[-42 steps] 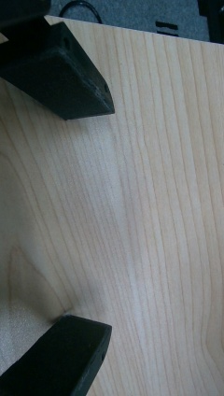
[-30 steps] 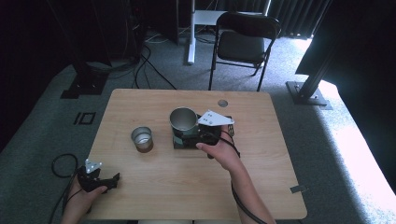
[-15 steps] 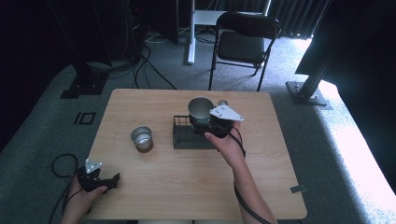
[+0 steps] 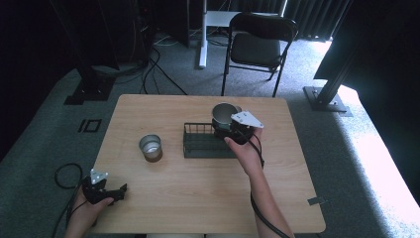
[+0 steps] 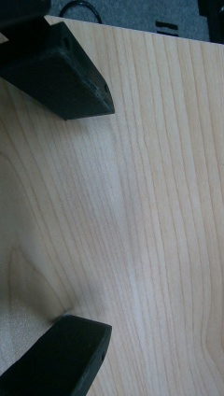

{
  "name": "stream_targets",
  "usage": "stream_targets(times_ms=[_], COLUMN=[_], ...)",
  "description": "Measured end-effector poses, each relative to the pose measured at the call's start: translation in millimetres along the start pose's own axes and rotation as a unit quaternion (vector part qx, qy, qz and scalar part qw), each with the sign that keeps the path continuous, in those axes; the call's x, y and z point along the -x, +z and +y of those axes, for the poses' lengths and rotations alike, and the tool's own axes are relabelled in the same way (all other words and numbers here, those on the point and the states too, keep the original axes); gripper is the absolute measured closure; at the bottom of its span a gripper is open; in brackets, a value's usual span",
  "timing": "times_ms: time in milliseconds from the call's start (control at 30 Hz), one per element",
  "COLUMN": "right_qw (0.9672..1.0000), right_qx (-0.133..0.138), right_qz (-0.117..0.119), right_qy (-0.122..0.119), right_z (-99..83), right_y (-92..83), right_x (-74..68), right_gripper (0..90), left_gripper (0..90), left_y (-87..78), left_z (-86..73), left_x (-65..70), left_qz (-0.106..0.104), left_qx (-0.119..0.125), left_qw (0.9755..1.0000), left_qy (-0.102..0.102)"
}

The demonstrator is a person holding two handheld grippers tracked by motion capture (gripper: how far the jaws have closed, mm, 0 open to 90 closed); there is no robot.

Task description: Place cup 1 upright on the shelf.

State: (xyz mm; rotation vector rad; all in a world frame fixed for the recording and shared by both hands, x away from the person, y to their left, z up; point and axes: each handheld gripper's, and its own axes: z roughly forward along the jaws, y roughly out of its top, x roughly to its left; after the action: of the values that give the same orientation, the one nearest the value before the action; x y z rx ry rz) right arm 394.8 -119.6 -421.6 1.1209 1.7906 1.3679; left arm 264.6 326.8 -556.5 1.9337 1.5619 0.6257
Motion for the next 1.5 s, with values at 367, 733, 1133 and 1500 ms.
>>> stream_targets(times_ms=[367,733,1133,1500], right_qw=[0.9987,0.9975,0.9971,0.9977], right_qx=[-0.016,-0.027,-0.028,-0.022], right_qz=[-0.044,-0.058,-0.056,-0.056], right_qy=[0.022,0.027,0.043,0.033], right_z=[-18.4,-31.8,-46.0,-54.0], right_y=[10.3,15.2,16.2,15.6], right_x=[17.3,23.7,30.4,30.2], right_gripper=[13.7,13.7,13.6,13.7], left_gripper=[0.4,0.4,0.4,0.4], left_y=[0.0,0.0,0.0,0.0], left_z=[0.0,0.0,0.0,0.0], left_x=[0.0,0.0,0.0,0.0], left_qz=[0.000,0.000,0.000,0.000], left_qx=[0.000,0.000,0.000,0.000], left_qw=[1.0000,1.0000,1.0000,1.0000], left_qy=[0.000,0.000,0.000,0.000])
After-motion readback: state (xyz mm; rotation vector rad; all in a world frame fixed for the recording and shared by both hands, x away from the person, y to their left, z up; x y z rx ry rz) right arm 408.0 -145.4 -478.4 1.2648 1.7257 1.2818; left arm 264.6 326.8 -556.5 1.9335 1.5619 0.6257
